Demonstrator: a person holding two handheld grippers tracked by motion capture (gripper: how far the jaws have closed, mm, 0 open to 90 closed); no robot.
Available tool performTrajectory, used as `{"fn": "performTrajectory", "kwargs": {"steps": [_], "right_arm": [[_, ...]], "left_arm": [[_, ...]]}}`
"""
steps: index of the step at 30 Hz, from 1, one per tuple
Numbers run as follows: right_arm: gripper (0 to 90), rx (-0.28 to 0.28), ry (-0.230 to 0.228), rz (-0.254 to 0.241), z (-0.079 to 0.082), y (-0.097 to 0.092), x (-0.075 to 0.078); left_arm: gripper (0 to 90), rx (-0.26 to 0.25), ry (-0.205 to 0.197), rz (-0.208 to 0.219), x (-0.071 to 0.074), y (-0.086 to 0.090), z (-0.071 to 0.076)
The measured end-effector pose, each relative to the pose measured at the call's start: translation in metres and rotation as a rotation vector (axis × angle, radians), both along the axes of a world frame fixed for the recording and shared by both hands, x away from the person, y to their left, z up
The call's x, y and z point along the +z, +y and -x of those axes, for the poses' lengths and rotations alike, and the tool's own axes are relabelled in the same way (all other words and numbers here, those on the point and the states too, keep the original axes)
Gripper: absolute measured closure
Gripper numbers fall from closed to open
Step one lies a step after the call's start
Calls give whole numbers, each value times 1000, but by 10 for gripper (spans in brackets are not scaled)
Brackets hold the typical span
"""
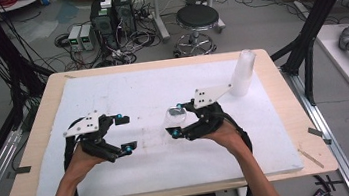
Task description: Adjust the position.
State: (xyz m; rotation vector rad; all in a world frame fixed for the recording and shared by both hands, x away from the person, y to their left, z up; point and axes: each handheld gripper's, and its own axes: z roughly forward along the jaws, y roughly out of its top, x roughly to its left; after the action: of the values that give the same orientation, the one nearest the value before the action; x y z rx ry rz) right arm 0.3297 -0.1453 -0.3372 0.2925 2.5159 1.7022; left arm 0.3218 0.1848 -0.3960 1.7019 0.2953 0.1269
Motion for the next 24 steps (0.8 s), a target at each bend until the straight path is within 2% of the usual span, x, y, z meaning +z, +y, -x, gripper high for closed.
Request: {"fn": "performTrajectory", "kwargs": {"steps": [8,11,19,24], "right_arm": [[372,15,8,-10,0,1,0],[372,20,12,-22,0,0,0],[372,43,19,-30,0,3,0],[372,51,20,-36,2,5,0]], "left_arm": [[88,-52,-14,26,5,-29,-3],[86,-70,-13,20,5,-39,-3],[86,-98,-18,14,4,-62,-5],[86,-103,-16,32,3,-74,-5]]}}
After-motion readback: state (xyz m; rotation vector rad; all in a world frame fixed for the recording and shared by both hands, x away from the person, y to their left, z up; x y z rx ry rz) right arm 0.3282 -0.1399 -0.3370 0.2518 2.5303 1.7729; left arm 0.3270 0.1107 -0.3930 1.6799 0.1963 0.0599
